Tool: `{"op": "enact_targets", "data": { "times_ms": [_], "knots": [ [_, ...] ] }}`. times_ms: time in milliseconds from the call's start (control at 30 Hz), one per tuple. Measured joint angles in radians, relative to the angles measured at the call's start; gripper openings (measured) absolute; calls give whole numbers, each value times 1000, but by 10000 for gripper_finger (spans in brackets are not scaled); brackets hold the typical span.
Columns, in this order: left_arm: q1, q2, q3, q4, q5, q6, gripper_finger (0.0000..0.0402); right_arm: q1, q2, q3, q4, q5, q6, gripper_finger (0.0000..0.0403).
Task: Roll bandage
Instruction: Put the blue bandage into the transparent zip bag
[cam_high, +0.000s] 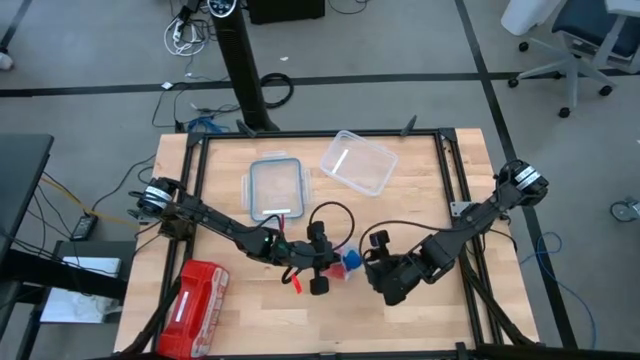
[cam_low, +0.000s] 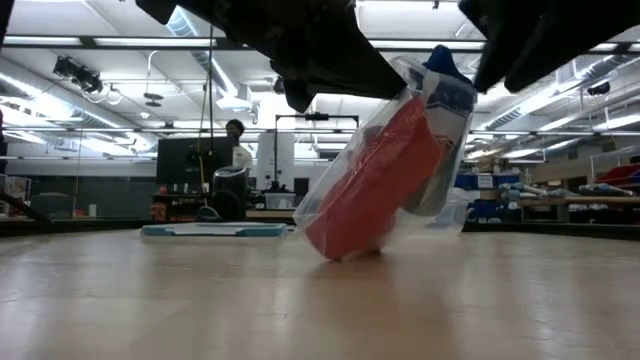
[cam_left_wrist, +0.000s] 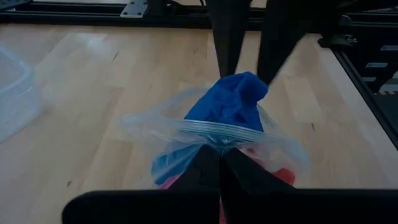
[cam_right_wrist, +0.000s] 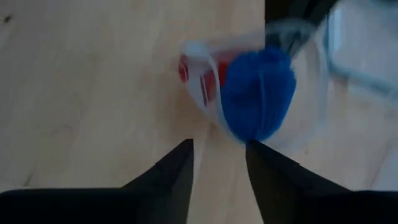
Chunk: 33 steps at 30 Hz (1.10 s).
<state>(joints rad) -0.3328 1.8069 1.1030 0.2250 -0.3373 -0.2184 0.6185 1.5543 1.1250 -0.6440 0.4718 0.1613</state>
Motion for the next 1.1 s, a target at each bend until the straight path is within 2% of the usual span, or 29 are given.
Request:
{"op": "enact_targets", "data": {
  "times_ms": [100,267,433,667,800,933,1100],
  "knots": [
    [0,0,0,10,1,0,1,17,0,1,33,63,-82,172],
    [0,0,0,18,1,-23,1,23,0,1,71,75,-159,191],
    [0,0,-1,71,2,-56,1,8,-1,1,135,76,-276,189],
    [3,1,-4,230,-15,-82,1,-17,-3,1,150,42,-363,187],
    [3,-1,-2,285,-18,-99,1,-5,-3,1,166,107,-441,183],
    [3,-1,-2,307,-31,-101,1,17,-7,1,164,188,-448,179],
    [2,-1,-1,335,-15,-110,1,42,-8,35,123,214,-425,178]
  ]
}}
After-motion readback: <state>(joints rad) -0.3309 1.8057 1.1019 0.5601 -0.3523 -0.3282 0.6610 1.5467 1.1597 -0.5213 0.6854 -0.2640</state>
